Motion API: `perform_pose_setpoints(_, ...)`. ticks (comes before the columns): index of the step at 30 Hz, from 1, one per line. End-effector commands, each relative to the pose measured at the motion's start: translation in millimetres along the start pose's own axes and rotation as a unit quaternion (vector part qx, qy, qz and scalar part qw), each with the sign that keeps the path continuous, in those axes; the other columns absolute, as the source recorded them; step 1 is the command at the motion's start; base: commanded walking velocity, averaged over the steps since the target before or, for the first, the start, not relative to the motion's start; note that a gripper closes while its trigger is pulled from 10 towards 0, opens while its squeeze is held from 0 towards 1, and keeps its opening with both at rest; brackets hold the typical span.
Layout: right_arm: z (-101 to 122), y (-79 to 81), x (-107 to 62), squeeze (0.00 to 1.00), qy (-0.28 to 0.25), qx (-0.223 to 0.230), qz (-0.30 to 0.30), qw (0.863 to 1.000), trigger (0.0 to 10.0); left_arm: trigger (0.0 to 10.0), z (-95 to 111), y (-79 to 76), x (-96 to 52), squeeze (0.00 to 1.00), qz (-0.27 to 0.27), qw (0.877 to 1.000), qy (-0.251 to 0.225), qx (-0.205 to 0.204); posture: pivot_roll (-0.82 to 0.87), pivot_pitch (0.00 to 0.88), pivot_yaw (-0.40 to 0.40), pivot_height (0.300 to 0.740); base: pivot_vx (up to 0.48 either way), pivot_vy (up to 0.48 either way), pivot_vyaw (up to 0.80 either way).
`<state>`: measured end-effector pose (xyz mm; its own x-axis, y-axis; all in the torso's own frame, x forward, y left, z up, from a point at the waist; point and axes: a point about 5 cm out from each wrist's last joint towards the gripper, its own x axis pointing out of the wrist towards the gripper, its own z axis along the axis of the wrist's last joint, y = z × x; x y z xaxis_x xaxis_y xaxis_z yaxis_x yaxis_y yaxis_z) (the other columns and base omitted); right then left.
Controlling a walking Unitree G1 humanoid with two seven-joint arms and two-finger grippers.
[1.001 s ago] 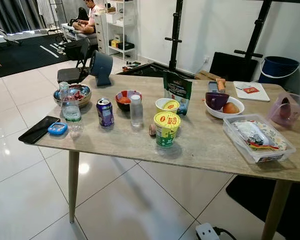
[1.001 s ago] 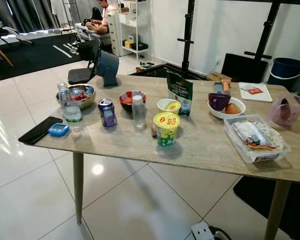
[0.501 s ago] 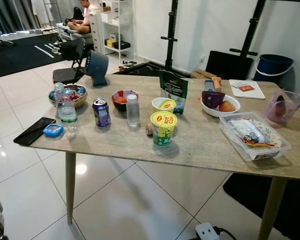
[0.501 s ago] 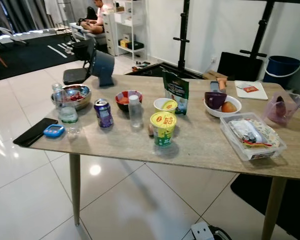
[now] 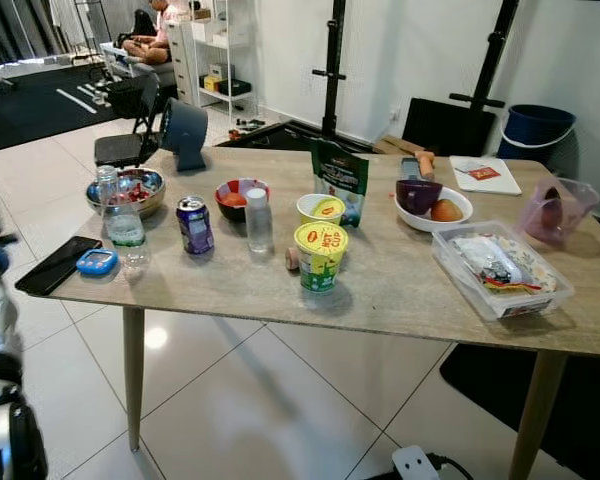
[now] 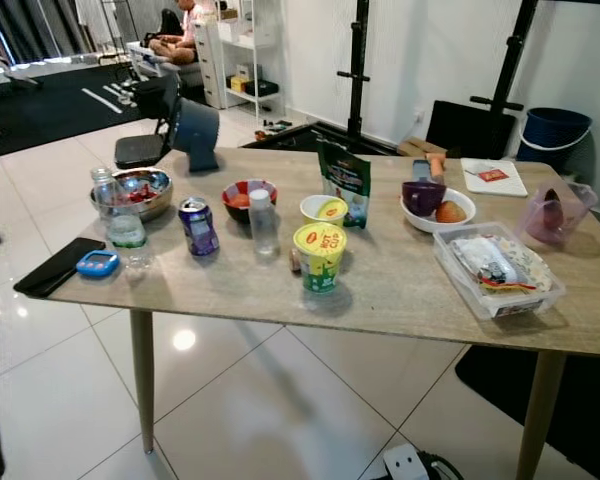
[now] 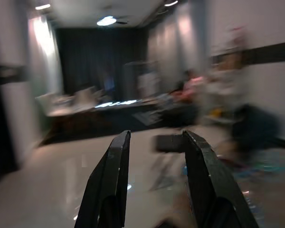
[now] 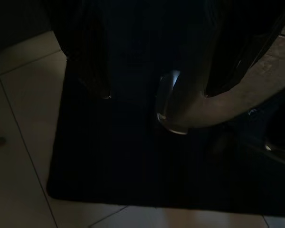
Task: Restocking fridge
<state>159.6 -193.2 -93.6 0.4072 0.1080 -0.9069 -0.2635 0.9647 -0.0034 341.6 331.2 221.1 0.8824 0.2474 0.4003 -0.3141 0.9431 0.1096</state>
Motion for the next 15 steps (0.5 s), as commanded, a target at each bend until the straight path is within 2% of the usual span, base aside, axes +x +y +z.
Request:
perform_pose_setpoints(1, 0.8, 0.8, 0.3, 0.0, -0.002, 0.004, -0.001, 1.0, 10.0, 10.0, -5.8, -25.8, -0.7, 0.68, -0.063, 0.998, 0.008, -0.015, -0.02, 0.0, 0.014, 0.74, 0.0, 0.0, 0.0)
perform_pose_setpoints(2, 0.4, 0.9, 0.3, 0.0, -0.001, 0.004, -0.001, 1.0, 10.0, 10.0, -8.3, -42.4, -1.0, 1.0, -0.099, 0.995, 0.012, -0.029, -0.02, 0.0, 0.014, 0.74, 0.0, 0.0, 0.0)
perform_pose_setpoints(3, 0.4, 0.9, 0.3, 0.0, -0.001, 0.004, -0.001, 1.0, 10.0, 10.0, -8.3, -42.4, -1.0, 1.0, -0.099, 0.995, 0.012, -0.029, -0.02, 0.0, 0.014, 0.74, 0.0, 0.0, 0.0)
perform_pose_setpoints(4, 0.1, 1.0, 0.3, 0.0, -0.001, 0.004, -0.001, 1.0, 10.0, 10.0, -9.7, -51.6, -1.5, 1.0, -0.118, 0.992, 0.015, -0.039, -0.02, 0.0, 0.014, 0.74, 0.0, 0.0, 0.0)
perform_pose_setpoints(5, -0.8, 1.6, 0.3, 0.0, 0.0, 0.005, 0.0, 1.0, 10.0, 10.0, -12.0, -68.5, -1.6, 1.0, -0.146, 0.988, 0.021, -0.049, -0.02, 0.0, 0.015, 0.74, 0.0, 0.0, 0.0)
perform_pose_setpoints(6, -0.8, 1.6, 0.3, 0.0, 0.0, 0.005, 0.0, 1.0, 10.0, 10.0, -12.0, -68.5, -1.6, 1.0, -0.146, 0.988, 0.021, -0.049, -0.02, 0.0, 0.015, 0.74, 0.0, 0.0, 0.0)
perform_pose_setpoints(8, -1.4, 2.1, 0.4, 0.0, 0.001, 0.005, 0.0, 1.0, 10.0, 10.0, -12.1, -77.8, -0.6, 1.0, -0.163, 0.985, 0.024, -0.054, -0.02, 0.0, 0.018, 0.74, 0.0, 0.0, 0.0)
perform_pose_setpoints(12, -1.7, 2.6, 0.5, 0.0, 0.001, 0.006, 0.001, 1.0, 10.0, 10.0, -10.7, -79.7, 2.6, 1.0, -0.159, 0.986, 0.026, -0.051, -0.02, 0.0, 0.019, 0.74, 0.0, 0.0, 0.0)
perform_pose_setpoints(15, -2.2, 3.7, 0.6, 0.0, 0.001, 0.007, 0.001, 1.0, 10.0, 10.0, -7.7, -68.6, 10.4, 1.0, -0.123, 0.991, 0.038, -0.028, -0.03, 0.0, 0.021, 0.74, 0.0, 0.0, 0.0)
